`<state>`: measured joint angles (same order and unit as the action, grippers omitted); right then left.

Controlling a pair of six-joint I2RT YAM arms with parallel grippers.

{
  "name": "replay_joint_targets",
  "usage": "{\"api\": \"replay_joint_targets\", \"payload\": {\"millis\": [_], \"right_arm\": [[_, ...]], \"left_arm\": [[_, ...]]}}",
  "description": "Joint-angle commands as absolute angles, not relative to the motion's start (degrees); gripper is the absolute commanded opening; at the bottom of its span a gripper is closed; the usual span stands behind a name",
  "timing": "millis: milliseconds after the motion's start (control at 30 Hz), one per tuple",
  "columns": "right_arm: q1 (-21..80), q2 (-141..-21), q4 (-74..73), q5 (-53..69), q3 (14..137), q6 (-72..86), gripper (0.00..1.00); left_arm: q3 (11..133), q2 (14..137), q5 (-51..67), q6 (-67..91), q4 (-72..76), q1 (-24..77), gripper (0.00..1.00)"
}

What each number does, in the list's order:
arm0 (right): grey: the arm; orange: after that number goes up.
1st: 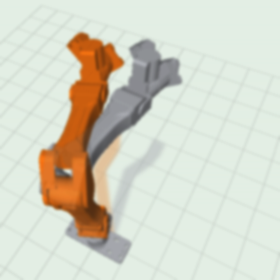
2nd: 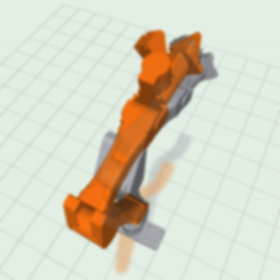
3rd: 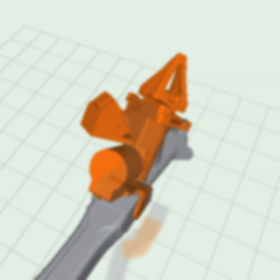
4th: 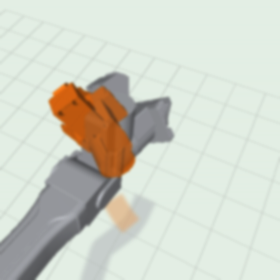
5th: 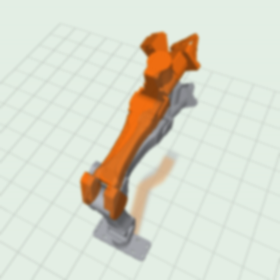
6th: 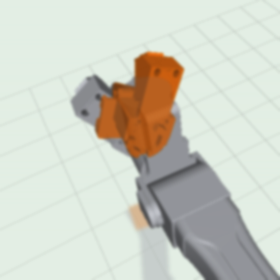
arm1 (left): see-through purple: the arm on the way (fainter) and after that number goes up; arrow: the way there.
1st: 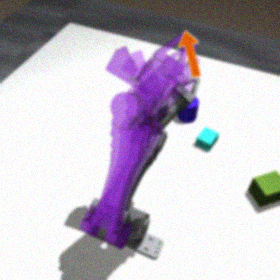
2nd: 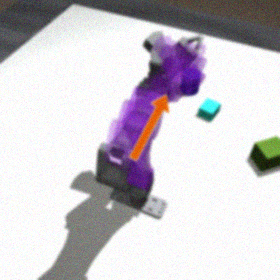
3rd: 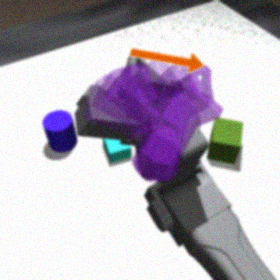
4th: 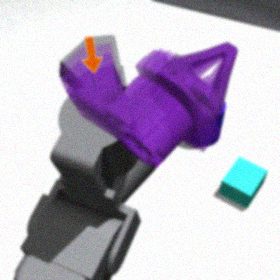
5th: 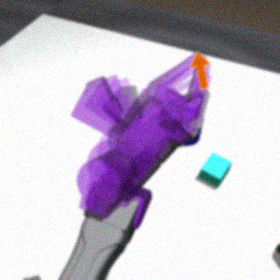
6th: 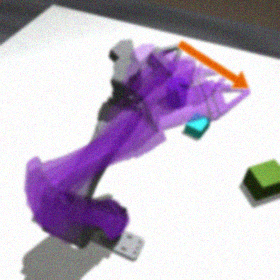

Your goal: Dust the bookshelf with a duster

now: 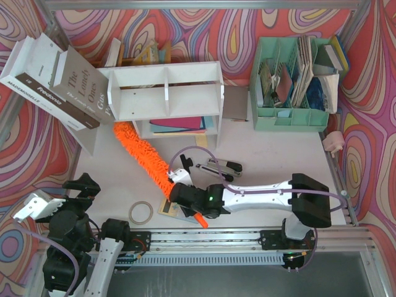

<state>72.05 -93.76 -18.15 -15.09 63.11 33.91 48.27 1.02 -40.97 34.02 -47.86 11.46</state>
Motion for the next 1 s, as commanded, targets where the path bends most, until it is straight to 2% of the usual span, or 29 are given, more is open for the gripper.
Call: {"api": "replay_joint_targets", "payload": {"millis": [0, 300, 500, 800, 967], "right_arm": [[71.82, -96.41, -16.09, -13.85, 62.27, 35.39, 0.0], [71.85, -96.91, -16.43, -14.65, 68.9, 32.12, 0.0], [71.82, -97.92, -11.52, -13.14, 73.88, 26.66, 0.0], [71.53, -109.08, -9.86, -7.55, 82.8, 22.16, 0.0], [70.51, -113.09, -9.61, -4.52, 81.88, 23.44, 0.0]], "left_arm": [[47.72, 1.15, -41.35, 33.12, -46.92, 11.07, 0.98], [47.72, 1.26, -41.23, 33.04, -46.85, 11.07, 0.98], [47.73, 1.05, -41.47, 32.98, -46.87, 11.07, 0.98], [47.79, 0.8, -42.08, 32.87, -46.98, 11.07, 0.99], [47.81, 0.82, -42.14, 32.7, -46.83, 11.07, 0.99]]}}
